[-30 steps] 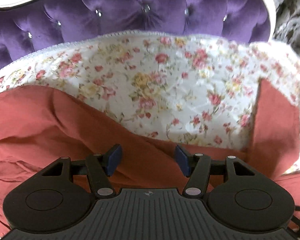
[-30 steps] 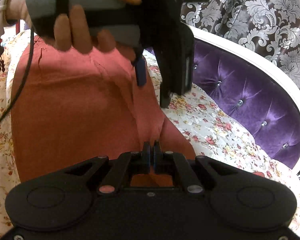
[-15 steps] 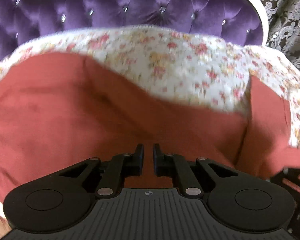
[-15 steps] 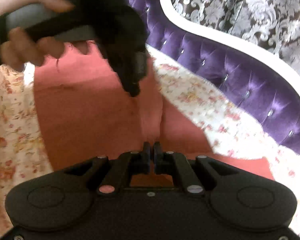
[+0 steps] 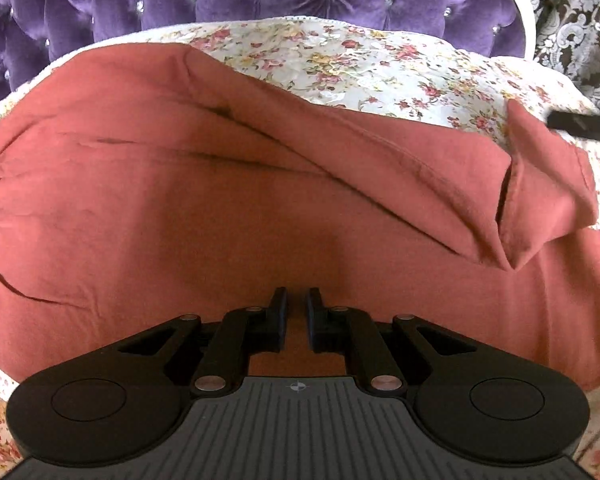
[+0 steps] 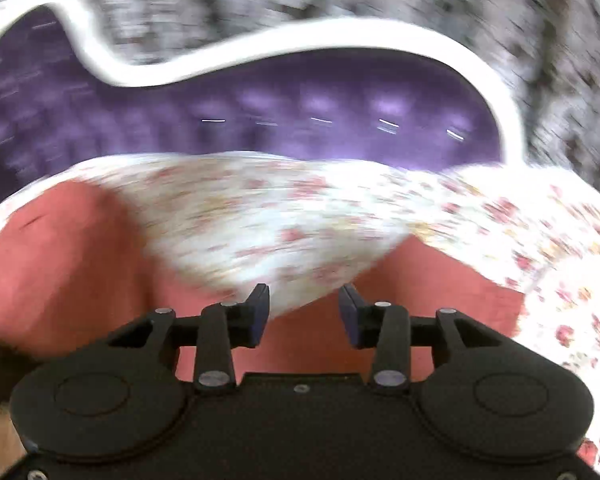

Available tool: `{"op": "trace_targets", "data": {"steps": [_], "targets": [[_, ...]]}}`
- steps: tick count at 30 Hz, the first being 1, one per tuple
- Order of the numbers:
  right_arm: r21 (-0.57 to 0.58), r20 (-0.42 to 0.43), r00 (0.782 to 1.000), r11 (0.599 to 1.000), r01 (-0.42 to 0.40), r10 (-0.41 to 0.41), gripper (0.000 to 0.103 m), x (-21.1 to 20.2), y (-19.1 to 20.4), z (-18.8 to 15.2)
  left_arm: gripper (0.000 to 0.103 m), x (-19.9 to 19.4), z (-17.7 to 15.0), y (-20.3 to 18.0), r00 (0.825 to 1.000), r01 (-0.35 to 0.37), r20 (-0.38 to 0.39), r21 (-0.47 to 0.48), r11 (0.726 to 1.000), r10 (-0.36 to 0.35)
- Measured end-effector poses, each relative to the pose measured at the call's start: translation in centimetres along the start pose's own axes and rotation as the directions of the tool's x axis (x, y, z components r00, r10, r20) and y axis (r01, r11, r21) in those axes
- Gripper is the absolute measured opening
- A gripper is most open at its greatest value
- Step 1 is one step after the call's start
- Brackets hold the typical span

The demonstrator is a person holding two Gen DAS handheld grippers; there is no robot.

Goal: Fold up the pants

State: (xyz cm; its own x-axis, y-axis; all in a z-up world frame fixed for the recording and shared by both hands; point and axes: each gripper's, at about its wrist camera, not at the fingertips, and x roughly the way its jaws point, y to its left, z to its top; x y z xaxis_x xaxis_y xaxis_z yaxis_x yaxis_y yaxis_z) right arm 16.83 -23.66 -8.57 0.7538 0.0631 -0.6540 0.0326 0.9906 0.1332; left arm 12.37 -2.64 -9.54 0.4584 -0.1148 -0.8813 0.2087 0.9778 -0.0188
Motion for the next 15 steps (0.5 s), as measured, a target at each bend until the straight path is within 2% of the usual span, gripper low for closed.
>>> {"op": "trace_targets", "data": {"steps": [4, 8, 9, 11, 12, 14, 15], "targets": [[0.082, -0.068, 0.988, 0.986, 0.144, -0.139, 0.053, 5.3, -0.5, 1.6, 0.01, -0.1, -0.3, -0.5, 1.0, -0.026, 0.016, 0.025, 0.999, 0.026], [0.102, -0.185, 0.955, 0.962, 0.254, -0.233, 0.052, 8.3, -0.8, 1.1, 0.01, -0.2, -0.5, -0.3, 1.0, -0.021, 0.018, 0.014, 1.0, 0.021], [0.093, -0.16, 0.956, 0.96, 0.263, -0.246, 0.05, 8.1, -0.8, 0.9, 0.01, -0.2, -0.5, -0.2, 1.0, -0.015, 0.018, 0.01, 1.0, 0.015], [0.096, -0.163, 0.957, 0.961, 0.259, -0.241, 0.027, 7.2, -1.2, 0.6, 0.01, -0.2, -0.5, 0.1, 1.0, 0.002, 0.017, 0.0, 1.0, -0.002], [0.123, -0.164, 0.966, 0.967, 0.223, -0.202, 0.008, 6.7, -1.9, 0.7, 0.01, -0.2, -0.5, 0.3, 1.0, 0.011, 0.015, -0.005, 1.0, -0.011], [0.195, -0.137, 0.978, 0.964, 0.182, -0.157, 0.007, 4.4, -3.2, 0.7, 0.01, -0.1, -0.3, 0.5, 1.0, 0.023, 0.01, -0.01, 1.0, -0.022], [0.207, -0.104, 0.981, 0.962, 0.179, -0.161, 0.007, 2.7, -3.7, 0.6, 0.01, -0.1, -0.3, 0.6, 1.0, 0.027, 0.007, -0.011, 1.0, -0.027]]}}
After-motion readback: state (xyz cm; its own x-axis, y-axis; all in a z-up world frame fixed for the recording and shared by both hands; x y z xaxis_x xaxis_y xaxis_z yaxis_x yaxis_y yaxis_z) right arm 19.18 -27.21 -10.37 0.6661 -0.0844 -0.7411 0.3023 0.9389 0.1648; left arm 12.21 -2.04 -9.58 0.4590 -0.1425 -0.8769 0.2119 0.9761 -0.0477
